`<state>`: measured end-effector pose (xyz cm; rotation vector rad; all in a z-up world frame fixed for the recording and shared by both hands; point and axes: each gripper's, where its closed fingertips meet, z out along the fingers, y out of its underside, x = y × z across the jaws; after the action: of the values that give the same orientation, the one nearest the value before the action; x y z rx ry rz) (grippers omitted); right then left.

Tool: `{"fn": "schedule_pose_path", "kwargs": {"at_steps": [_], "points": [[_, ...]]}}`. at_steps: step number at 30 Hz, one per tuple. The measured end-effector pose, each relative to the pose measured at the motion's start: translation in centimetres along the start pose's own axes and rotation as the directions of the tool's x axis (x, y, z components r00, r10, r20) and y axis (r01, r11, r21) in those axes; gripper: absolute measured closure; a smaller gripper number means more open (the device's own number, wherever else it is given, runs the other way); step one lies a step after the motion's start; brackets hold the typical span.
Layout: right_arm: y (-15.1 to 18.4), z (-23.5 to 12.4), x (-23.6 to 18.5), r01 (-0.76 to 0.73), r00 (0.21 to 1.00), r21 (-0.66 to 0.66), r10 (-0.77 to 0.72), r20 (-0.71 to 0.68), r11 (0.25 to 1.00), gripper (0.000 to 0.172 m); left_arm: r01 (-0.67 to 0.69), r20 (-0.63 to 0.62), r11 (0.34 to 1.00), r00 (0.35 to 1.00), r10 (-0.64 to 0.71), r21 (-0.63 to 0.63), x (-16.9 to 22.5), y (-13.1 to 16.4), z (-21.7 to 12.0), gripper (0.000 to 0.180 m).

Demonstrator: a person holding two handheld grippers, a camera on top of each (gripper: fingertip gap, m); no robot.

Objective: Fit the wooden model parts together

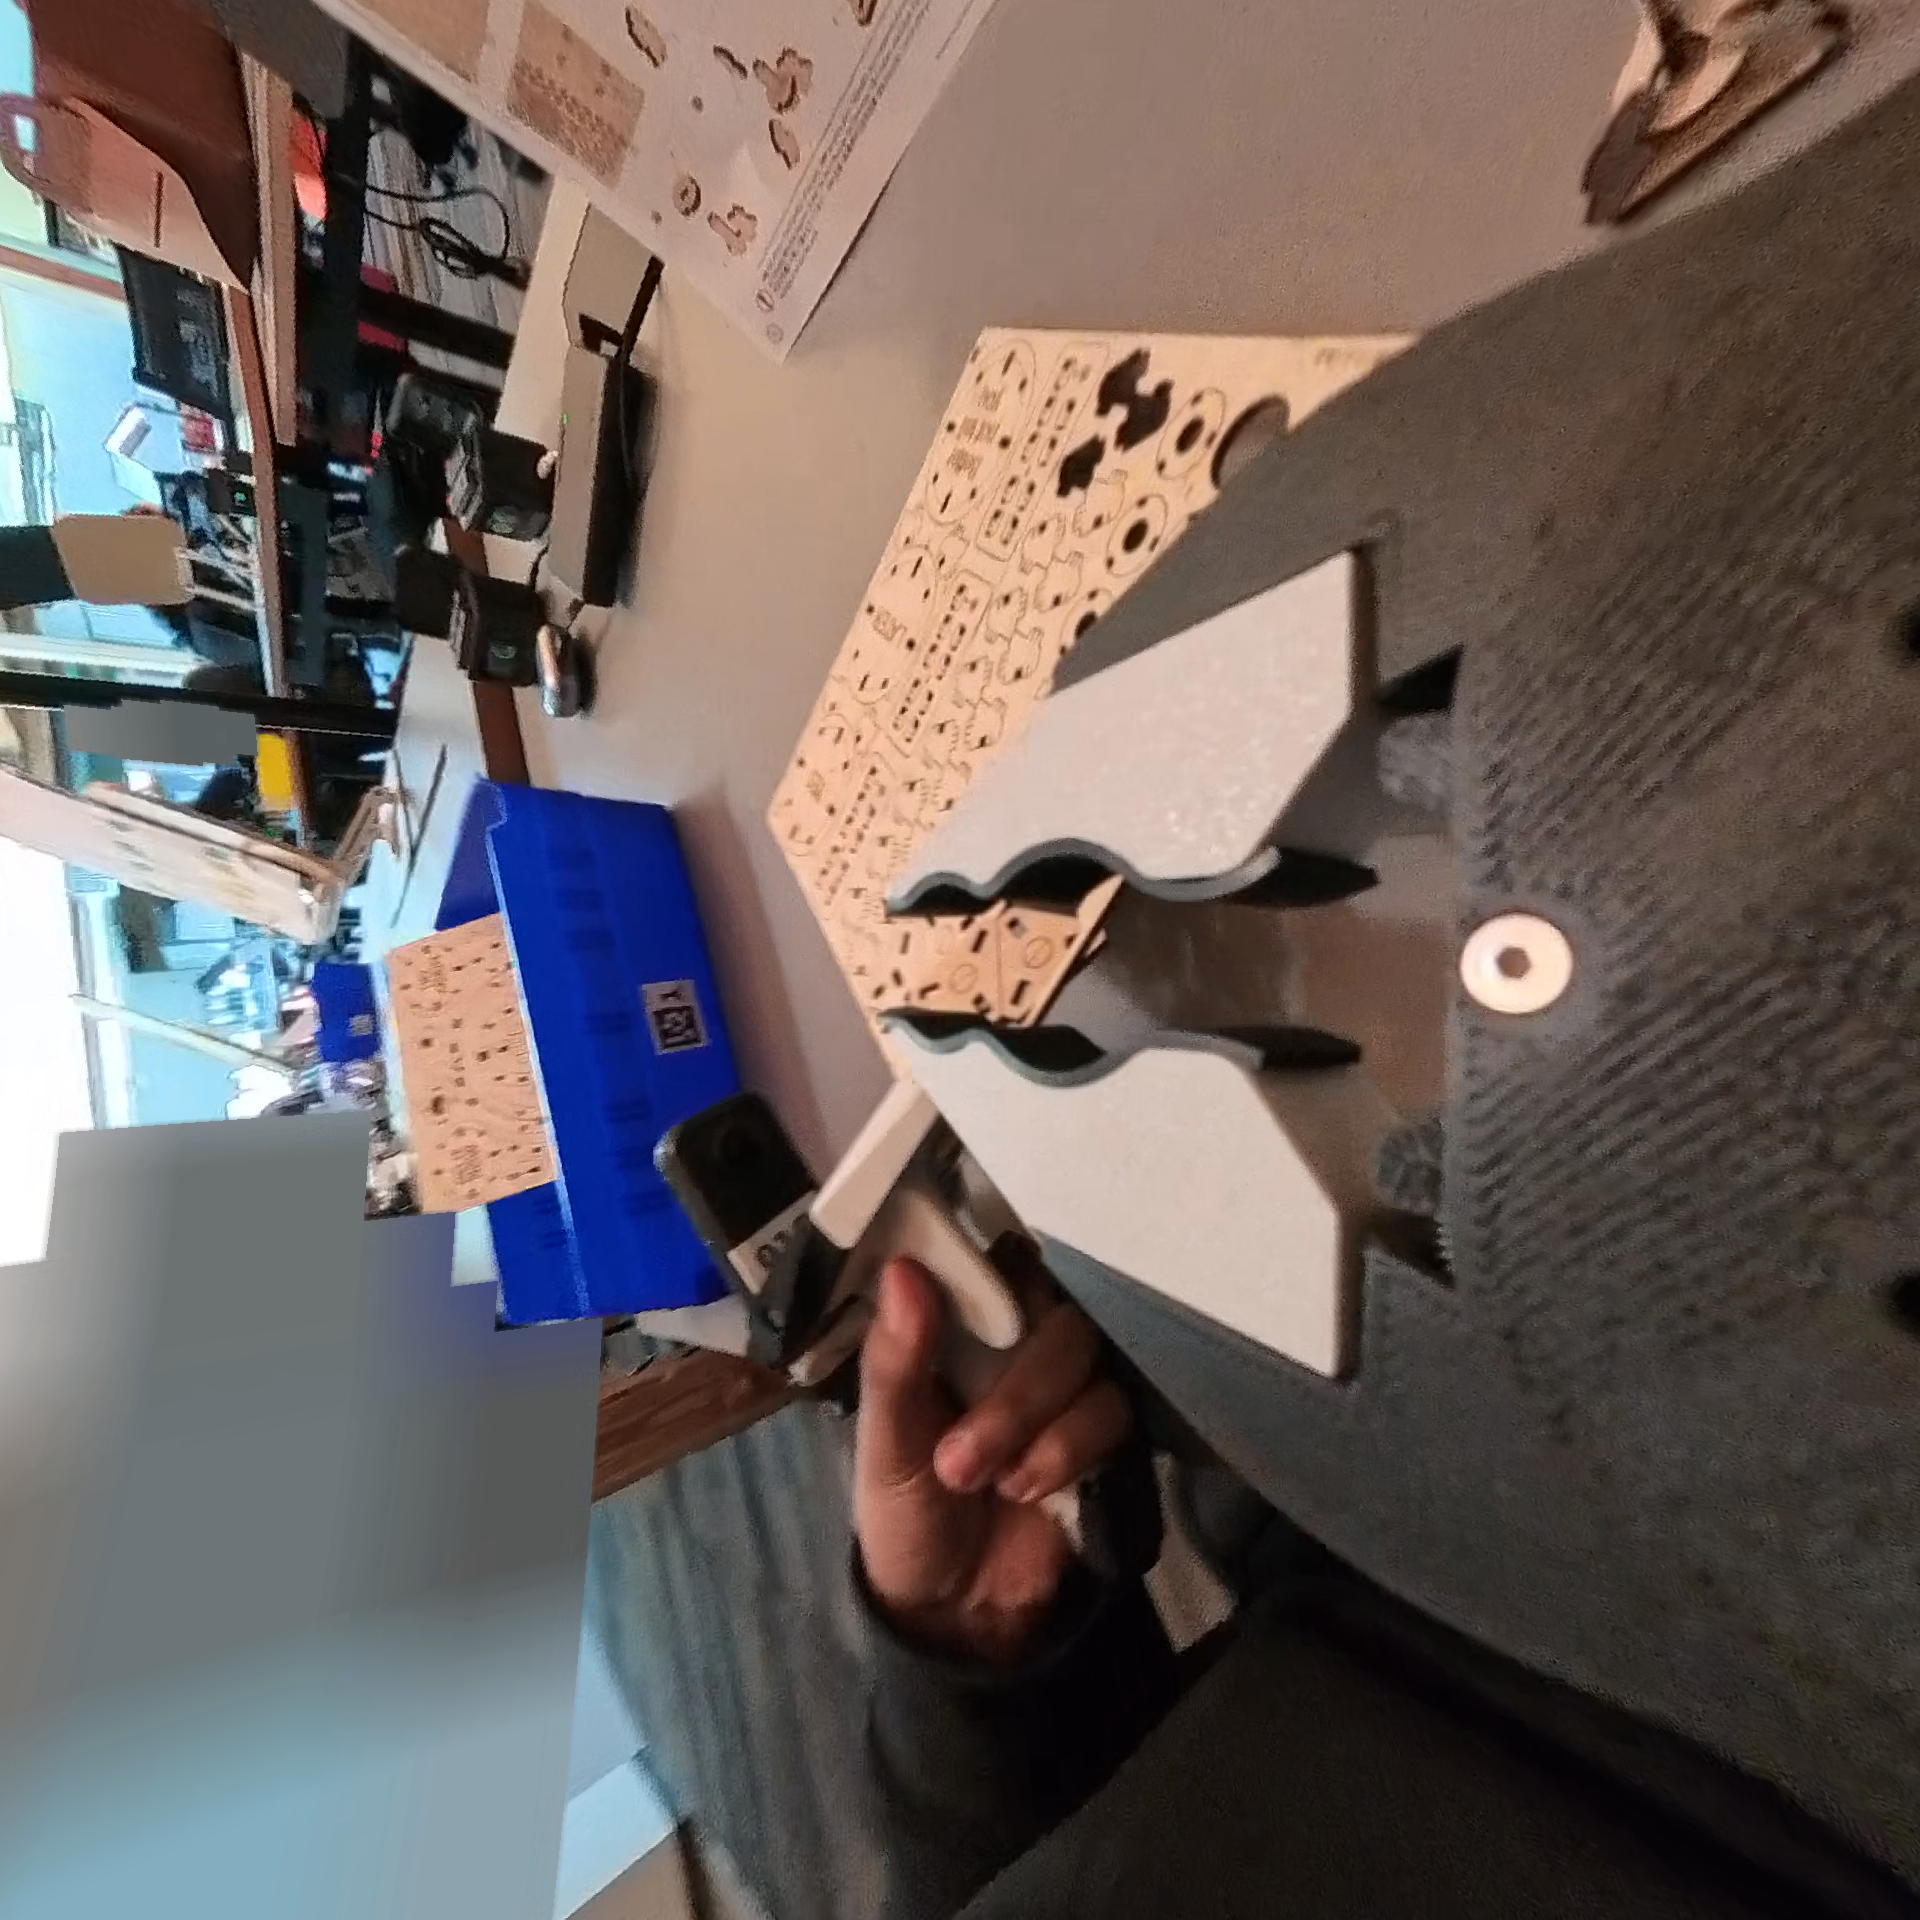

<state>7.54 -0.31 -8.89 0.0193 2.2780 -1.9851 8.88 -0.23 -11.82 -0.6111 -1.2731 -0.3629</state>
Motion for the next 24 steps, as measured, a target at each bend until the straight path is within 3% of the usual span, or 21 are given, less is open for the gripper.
{"fn": "schedule_pose_path", "kwargs": {"at_steps": [3, 8, 18, 24], "points": [[-0.2, 0.2, 0.2, -0.027, 1.0, -0.011, 0.027, 0.013, 1.0, 0.157, -0.034, 0.019, 0.999, 0.999, 0.034, -0.012, -0.1, 0.3, 0.2, 0.167], [2.6, 1.3, -0.2, 0.008, 1.0, -0.183, -0.006, 0.01, 0.983, 0.152, -0.046, 0.006, 0.999, 0.999, 0.046, -0.011, 0.1, 0.4, 0.1, 0.166], [3.6, 1.2, -1.4, -0.219, 0.958, -0.211, 0.251, 0.139, 0.953, 0.14, -0.034, -0.061, 0.999, 0.998, 0.032, -0.023, 1.0, 0.5, -0.2, 0.16], [3.5, 1.1, -0.9, -0.285, 0.94, -0.204, 0.315, 0.134, 0.936, 0.15, -0.052, -0.047, 0.998, 0.998, 0.05, -0.047, 0.8, 0.9, 0.0, 0.161]]}}
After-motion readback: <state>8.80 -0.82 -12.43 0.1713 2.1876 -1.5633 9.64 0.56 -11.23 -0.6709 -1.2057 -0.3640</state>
